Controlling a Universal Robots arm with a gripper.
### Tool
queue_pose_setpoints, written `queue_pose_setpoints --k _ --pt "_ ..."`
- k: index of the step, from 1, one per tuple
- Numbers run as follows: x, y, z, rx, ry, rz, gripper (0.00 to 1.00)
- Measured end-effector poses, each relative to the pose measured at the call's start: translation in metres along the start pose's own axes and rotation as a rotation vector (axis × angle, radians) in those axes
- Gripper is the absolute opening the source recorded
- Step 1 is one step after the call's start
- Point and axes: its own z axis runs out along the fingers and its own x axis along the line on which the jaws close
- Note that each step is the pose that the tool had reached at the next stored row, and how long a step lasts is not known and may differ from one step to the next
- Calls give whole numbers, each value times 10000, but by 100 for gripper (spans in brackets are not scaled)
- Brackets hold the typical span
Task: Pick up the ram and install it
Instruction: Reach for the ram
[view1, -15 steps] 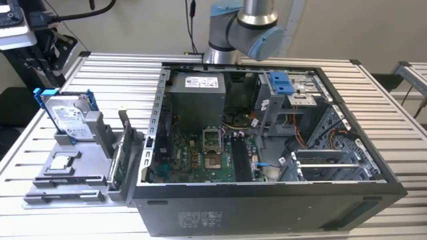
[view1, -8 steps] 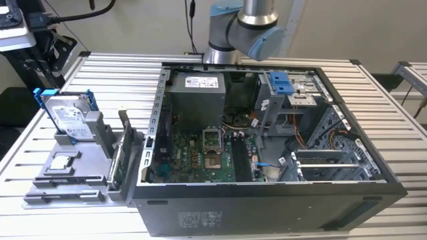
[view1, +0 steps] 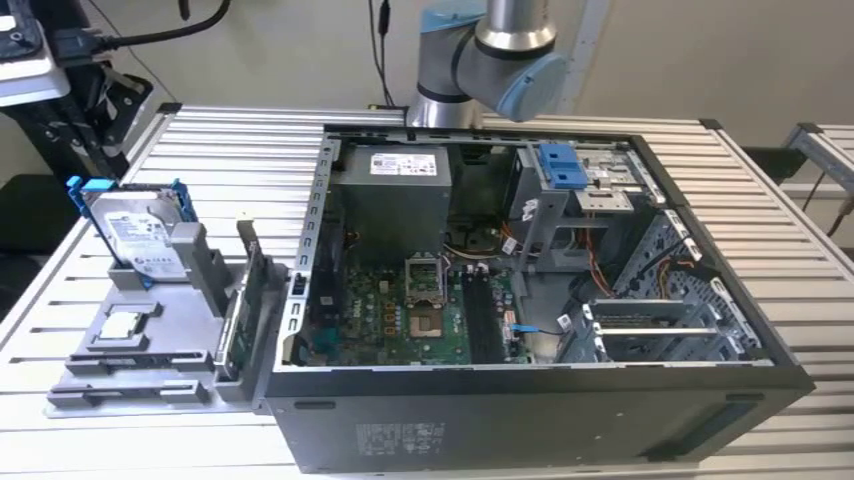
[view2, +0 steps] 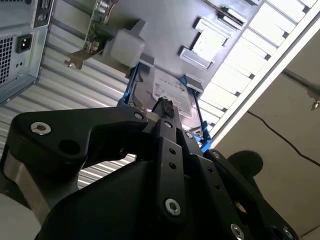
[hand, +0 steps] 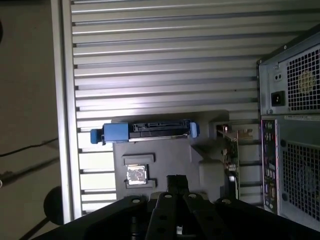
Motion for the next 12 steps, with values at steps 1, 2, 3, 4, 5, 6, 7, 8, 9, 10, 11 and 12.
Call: queue_pose_setpoints --k 1,2,3,4,5,6,7,8,9,10,11,12 --pt "0 -4 0 0 1 1 11" --pt "0 -8 1 0 1 0 11" --pt "-1 -12 1 1 1 0 11" --pt "-1 -16 2 1 1 1 11" --pt "-1 -19 2 1 1 1 11" --pt "0 -21 3 0 1 1 11" --pt "0 -23 3 0 1 1 11" --pt "2 -26 3 0 1 0 11" --pt "6 -30 3 0 0 0 11" --pt "10 -38 2 1 2 -1 11" --pt "18 -51 2 1 1 -2 11" --pt "27 -64 2 1 2 0 11"
